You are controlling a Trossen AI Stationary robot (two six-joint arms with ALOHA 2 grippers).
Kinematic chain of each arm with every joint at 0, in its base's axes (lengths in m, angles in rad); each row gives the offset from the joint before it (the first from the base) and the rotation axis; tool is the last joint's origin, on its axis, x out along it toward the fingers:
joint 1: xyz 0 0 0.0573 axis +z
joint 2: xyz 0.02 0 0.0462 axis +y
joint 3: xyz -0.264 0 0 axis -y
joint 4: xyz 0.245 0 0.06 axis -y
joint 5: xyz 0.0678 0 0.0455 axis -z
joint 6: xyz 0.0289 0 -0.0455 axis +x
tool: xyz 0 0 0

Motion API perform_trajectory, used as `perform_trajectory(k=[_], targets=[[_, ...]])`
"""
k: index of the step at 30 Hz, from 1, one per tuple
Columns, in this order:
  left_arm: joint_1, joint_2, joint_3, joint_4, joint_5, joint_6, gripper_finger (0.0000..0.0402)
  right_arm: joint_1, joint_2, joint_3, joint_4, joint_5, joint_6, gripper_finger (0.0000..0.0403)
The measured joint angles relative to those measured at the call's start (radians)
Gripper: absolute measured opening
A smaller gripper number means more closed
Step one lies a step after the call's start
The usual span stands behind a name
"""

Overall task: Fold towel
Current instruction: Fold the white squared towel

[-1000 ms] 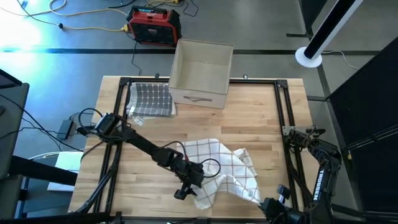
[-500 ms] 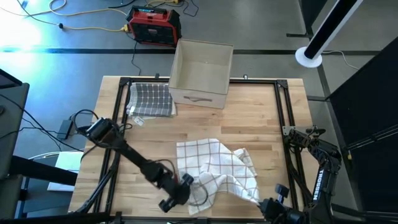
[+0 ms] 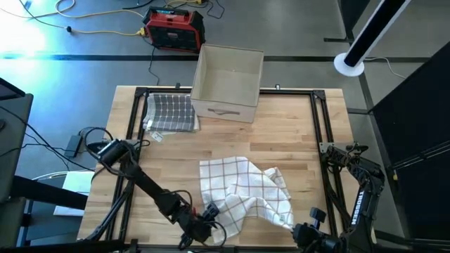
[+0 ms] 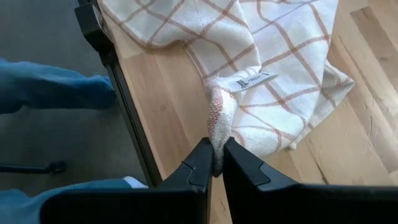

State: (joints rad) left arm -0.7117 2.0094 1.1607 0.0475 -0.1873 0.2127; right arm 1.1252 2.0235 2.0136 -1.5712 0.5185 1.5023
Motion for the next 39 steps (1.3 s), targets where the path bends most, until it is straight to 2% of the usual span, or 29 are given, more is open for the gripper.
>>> perform_trajectory(k=[14,19,24,26,28,30,31,35,39], targets=[[-0.035,0.131,0.149,-0.019,-0.001,0.006,0.0168,0.001,0.000,0.000,0.004,0.005,0.026,0.0012],[-0.031,0.149,0.168,-0.025,-0.007,0.028,0.0168,0.001,0.000,0.000,0.006,0.004,0.026,0.0012],[-0.004,0.154,0.170,-0.080,0.028,-0.074,0.0164,0.003,0.000,0.000,0.027,0.006,0.026,0.0012],[0.019,0.153,0.171,-0.102,0.079,-0.160,0.0154,0.003,0.000,0.000,0.041,0.008,0.026,0.0012],[0.054,0.153,0.171,-0.112,0.182,-0.247,0.0139,0.003,0.000,0.000,0.047,0.008,0.026,0.0012],[0.083,0.153,0.170,-0.121,0.281,-0.317,0.0116,0.002,0.000,0.000,0.047,0.009,0.026,0.0012],[0.091,0.153,0.170,-0.124,0.299,-0.333,0.0100,0.003,0.000,0.000,0.048,0.009,0.026,0.0012],[0.086,0.149,0.169,-0.148,0.246,-0.300,0.0015,0.002,0.000,0.000,0.057,0.013,0.026,0.0012],[0.067,0.105,0.166,-0.243,0.125,-0.315,0.0009,0.003,0.000,0.000,0.061,0.088,0.037,0.0012]])
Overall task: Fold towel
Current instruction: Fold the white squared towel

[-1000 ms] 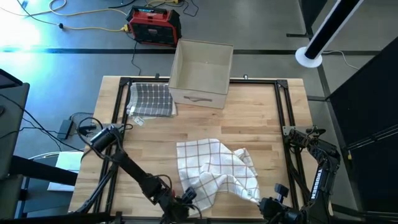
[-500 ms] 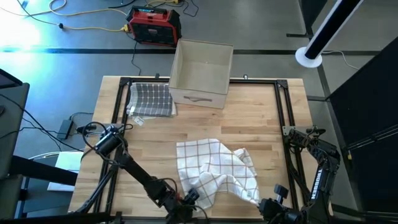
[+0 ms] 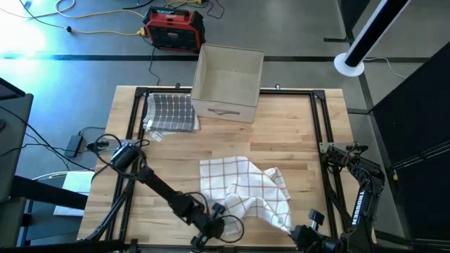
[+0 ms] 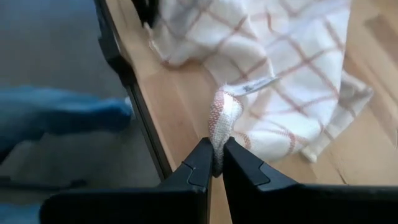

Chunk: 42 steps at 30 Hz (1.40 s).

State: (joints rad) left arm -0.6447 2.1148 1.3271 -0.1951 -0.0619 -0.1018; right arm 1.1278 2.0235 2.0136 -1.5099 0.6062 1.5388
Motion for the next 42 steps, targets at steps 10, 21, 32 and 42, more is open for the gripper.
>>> perform_trajectory(k=[10,21,32,42], targets=[[-0.077,-0.355,-0.005,-0.383,-0.400,-0.088,0.0001,-0.035,0.000,0.000,-0.051,0.246,-0.060,0.0012],[-0.097,-0.790,-0.003,-0.358,-0.873,0.170,0.0000,-0.140,-0.048,0.228,-0.062,0.530,-0.606,0.0012],[-0.052,-1.070,0.046,-0.218,-0.919,0.589,0.0000,-0.205,-0.378,0.282,-0.048,0.575,-0.876,0.0012],[0.036,-1.187,0.170,-0.217,-0.947,0.765,0.0000,-0.300,-0.608,0.281,-0.053,0.626,-1.091,0.0012]])
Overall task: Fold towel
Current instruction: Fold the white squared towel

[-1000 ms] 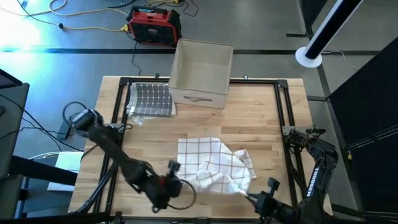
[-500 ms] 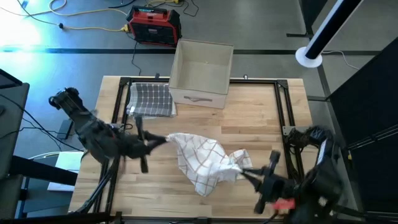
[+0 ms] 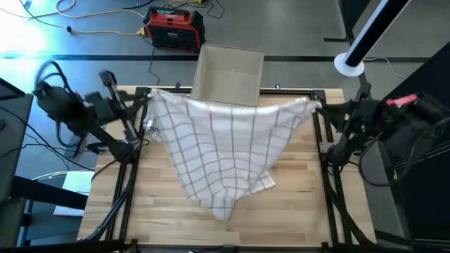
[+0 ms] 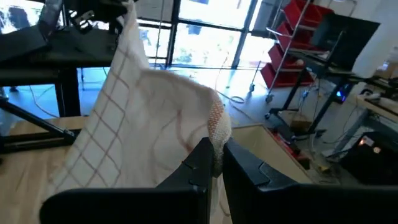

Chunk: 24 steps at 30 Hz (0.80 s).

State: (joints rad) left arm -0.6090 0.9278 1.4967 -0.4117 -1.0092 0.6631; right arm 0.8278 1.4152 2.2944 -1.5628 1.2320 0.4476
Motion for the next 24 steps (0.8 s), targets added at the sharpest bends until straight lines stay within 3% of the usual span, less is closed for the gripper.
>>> perform_trajectory(k=[5,13,21,24], targets=[[-0.017,0.000,0.027,0.001,0.119,-0.007,0.0000,-0.003,0.029,0.000,0.164,-0.029,-0.189,0.0012],[-0.151,0.083,0.065,0.160,0.262,0.031,0.0000,0.101,0.168,-0.002,0.753,-0.114,-0.768,0.0012],[-0.326,0.221,0.141,0.373,0.279,0.302,0.0000,0.270,0.232,-0.002,1.262,0.077,-1.294,0.0012],[-0.372,0.277,0.208,0.446,0.257,0.395,0.0000,0.338,0.234,-0.002,1.438,0.088,-1.468,0.0012]])
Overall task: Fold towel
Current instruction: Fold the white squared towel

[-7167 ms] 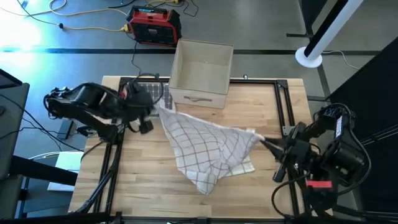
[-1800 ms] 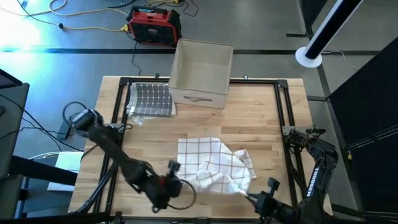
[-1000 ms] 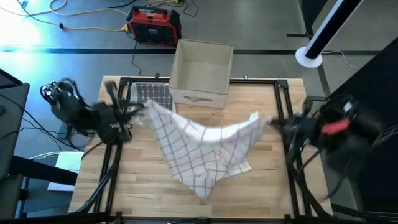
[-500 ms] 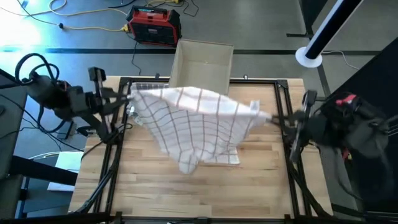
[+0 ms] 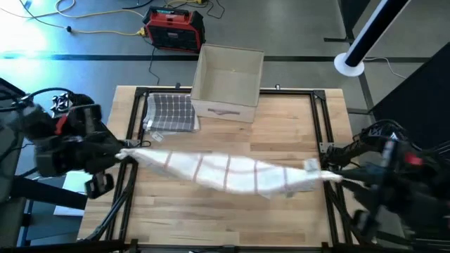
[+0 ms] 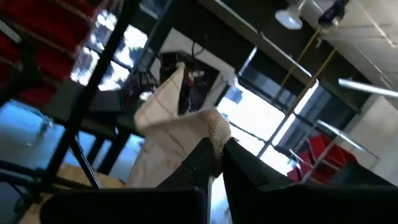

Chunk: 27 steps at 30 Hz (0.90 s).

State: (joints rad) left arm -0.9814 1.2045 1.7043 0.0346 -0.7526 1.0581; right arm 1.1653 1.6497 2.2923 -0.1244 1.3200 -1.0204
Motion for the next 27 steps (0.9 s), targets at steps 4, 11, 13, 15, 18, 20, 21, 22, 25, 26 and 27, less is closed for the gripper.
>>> perform_trajectory(k=[4,11,13,15,18,20,21,22,25,26,27], targets=[[-0.033,0.070,0.079,0.028,-0.066,0.045,0.0000,0.082,-0.003,0.023,0.127,-0.025,-0.122,0.0012],[-0.041,0.153,0.195,0.042,-0.223,0.114,0.0000,0.142,-0.010,0.063,0.132,-0.044,-0.181,0.0012],[-0.041,0.167,0.224,0.045,-0.254,0.142,0.0000,0.148,-0.022,0.063,0.131,-0.045,-0.191,0.0012],[-0.041,0.176,0.254,0.044,-0.264,0.172,0.0000,0.148,-0.040,0.063,0.136,-0.049,-0.199,0.0012],[-0.041,0.179,0.302,0.049,-0.263,0.179,0.0000,0.159,-0.074,0.064,0.151,-0.064,-0.216,0.0012],[-0.041,0.175,0.315,0.051,-0.263,0.148,0.0000,0.166,-0.091,0.063,0.151,-0.089,-0.212,0.0012],[-0.040,0.173,0.315,0.050,-0.263,0.127,0.0000,0.166,-0.096,0.063,0.151,-0.109,-0.199,0.0012],[-0.040,0.173,0.315,0.047,-0.264,0.104,0.0000,0.166,-0.098,0.063,0.151,-0.131,-0.184,0.0012],[-0.040,0.175,0.313,0.009,-0.281,0.076,0.0000,0.166,-0.098,0.062,0.141,-0.154,-0.187,0.0012],[-0.041,0.175,0.312,-0.014,-0.285,0.067,0.0000,0.166,-0.096,0.062,0.140,-0.151,-0.188,0.0012],[-0.041,0.175,0.312,-0.037,-0.286,0.052,0.0000,0.166,-0.095,0.062,0.140,-0.150,-0.181,0.0012]])
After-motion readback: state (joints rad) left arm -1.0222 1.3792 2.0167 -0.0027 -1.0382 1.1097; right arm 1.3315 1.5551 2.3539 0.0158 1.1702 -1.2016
